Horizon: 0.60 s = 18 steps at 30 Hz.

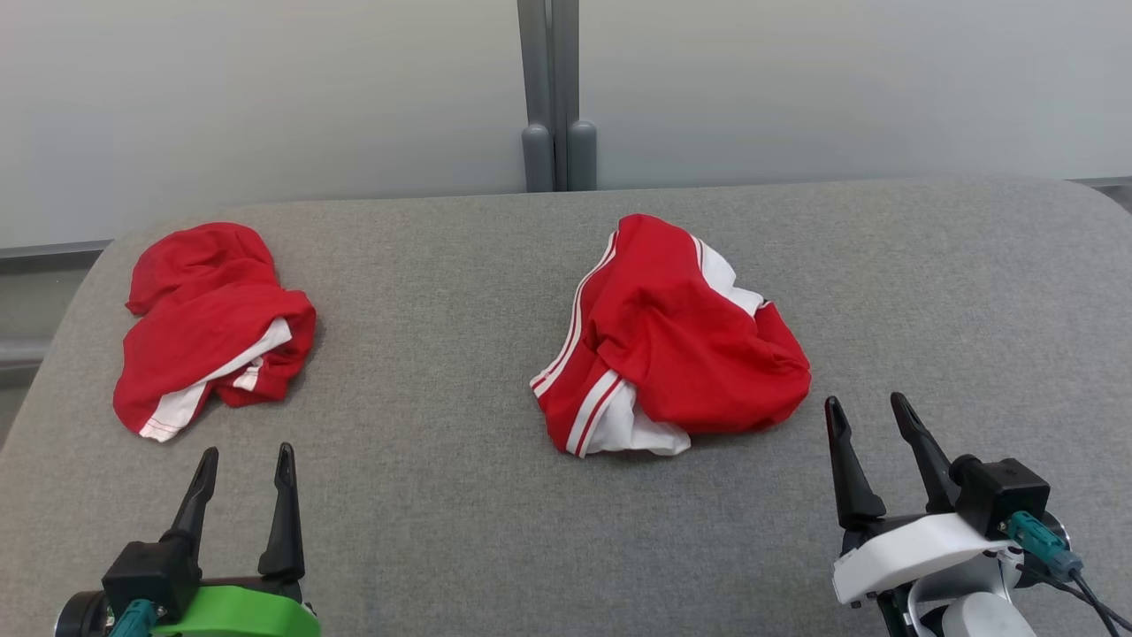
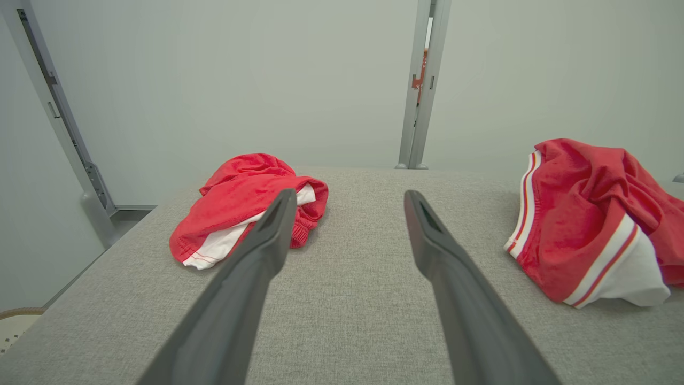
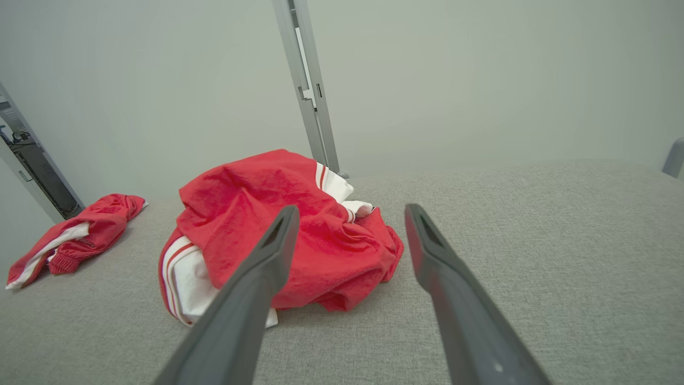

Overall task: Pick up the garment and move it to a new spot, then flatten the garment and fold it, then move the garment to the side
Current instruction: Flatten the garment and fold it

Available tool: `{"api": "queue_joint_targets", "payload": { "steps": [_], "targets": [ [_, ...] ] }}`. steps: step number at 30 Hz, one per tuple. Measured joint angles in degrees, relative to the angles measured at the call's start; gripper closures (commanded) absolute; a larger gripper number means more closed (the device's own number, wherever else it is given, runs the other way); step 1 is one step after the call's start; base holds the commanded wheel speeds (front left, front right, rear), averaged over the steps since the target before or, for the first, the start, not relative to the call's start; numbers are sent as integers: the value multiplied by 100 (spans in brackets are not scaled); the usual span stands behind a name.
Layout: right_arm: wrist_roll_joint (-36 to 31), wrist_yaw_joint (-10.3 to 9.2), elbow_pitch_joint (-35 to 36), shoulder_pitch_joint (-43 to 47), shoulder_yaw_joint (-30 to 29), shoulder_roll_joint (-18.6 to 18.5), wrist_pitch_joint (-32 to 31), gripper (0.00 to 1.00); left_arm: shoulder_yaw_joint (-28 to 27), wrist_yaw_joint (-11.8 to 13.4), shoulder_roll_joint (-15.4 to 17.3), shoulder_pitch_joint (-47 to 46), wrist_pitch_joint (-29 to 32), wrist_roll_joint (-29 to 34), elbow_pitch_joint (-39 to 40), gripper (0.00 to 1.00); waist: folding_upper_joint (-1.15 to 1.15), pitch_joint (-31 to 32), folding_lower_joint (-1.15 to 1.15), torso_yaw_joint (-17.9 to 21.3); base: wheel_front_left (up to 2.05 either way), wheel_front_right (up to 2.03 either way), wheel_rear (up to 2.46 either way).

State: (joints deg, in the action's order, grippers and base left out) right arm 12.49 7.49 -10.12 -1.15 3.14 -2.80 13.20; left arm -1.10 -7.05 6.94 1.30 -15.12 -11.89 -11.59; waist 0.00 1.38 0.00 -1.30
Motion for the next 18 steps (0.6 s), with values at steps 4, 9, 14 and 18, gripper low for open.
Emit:
{"api": "queue_joint_targets", "payload": {
  "steps": [4, 9, 14, 18],
  "targets": [
    [0, 0, -1, -2, -4, 0, 0, 0, 4, -4, -40, -16, 0, 24, -51, 0, 0, -15, 0, 11, 0, 0, 0],
    [-2, 0, 0, -5, -26, 0, -1, 0, 69, -8, -96, -242, 0, 34, -115, 0, 0, -67, 0, 14, 0, 0, 0],
    [-4, 1, 16, -38, -14, 1, -19, 0, 285, -25, -114, -698, -1, 36, -302, 0, 0, -161, 0, 66, 0, 0, 0],
    [-26, 0, 44, -99, -27, -1, -26, 0, 545, -31, -114, -1274, -1, -26, -658, 0, 0, -316, 0, 133, 0, 0, 0]
  ]
}}
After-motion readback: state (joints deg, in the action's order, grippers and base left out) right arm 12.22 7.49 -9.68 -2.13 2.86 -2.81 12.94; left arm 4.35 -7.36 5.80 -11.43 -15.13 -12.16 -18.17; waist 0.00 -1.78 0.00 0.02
